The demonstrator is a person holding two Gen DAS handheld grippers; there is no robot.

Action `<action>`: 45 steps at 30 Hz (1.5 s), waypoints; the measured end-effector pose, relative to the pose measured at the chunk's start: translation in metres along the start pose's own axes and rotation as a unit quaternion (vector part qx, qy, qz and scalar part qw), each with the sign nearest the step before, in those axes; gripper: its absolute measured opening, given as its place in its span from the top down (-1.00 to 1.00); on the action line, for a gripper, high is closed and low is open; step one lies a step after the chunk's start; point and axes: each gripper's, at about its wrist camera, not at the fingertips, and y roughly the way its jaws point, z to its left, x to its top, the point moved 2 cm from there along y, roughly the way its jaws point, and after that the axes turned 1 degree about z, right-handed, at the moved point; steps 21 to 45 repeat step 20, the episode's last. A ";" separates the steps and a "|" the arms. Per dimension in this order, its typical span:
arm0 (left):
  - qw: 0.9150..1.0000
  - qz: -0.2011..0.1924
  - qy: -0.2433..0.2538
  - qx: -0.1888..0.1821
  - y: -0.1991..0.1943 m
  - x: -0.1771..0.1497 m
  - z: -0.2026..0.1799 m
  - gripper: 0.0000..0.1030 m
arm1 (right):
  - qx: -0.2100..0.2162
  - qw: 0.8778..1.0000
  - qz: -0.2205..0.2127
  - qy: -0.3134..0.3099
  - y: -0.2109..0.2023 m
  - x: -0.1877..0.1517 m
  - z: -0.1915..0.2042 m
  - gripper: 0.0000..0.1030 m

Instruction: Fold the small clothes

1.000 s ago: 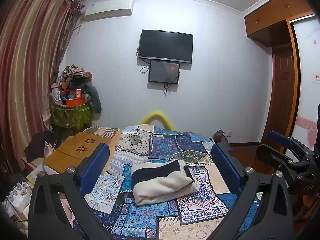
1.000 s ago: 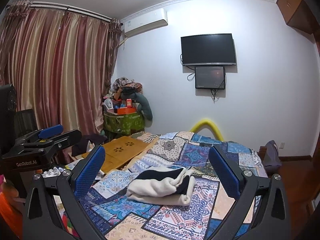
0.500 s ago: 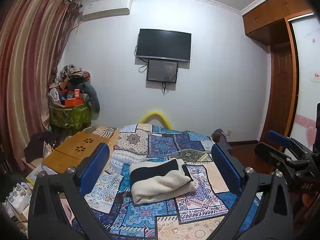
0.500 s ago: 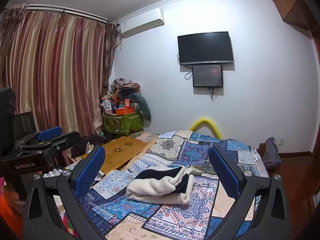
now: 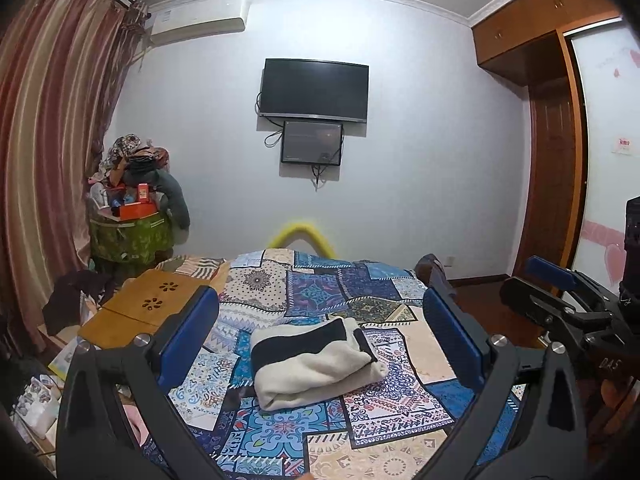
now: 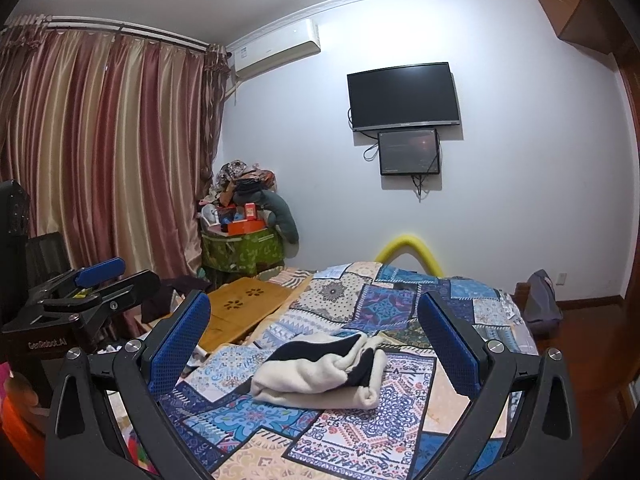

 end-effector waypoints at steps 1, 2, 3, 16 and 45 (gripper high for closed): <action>1.000 0.000 0.000 -0.001 0.000 0.000 0.000 -0.99 | 0.000 1.000 0.000 0.000 0.000 0.000 0.000 -1.00; 1.000 0.001 0.001 -0.002 0.000 0.000 -0.001 -0.99 | 0.001 1.000 0.000 0.000 0.001 0.000 0.000 -1.00; 1.000 0.002 0.000 -0.003 0.000 0.000 -0.001 -0.99 | 0.001 1.000 0.000 0.000 0.001 0.000 0.000 -1.00; 1.000 0.013 -0.001 -0.013 0.005 0.001 -0.004 -0.99 | -0.002 1.000 0.003 0.004 0.002 0.000 -0.003 -1.00; 1.000 0.017 0.002 -0.009 0.008 -0.001 -0.004 -0.99 | -0.001 1.000 0.006 0.006 0.004 0.000 -0.003 -1.00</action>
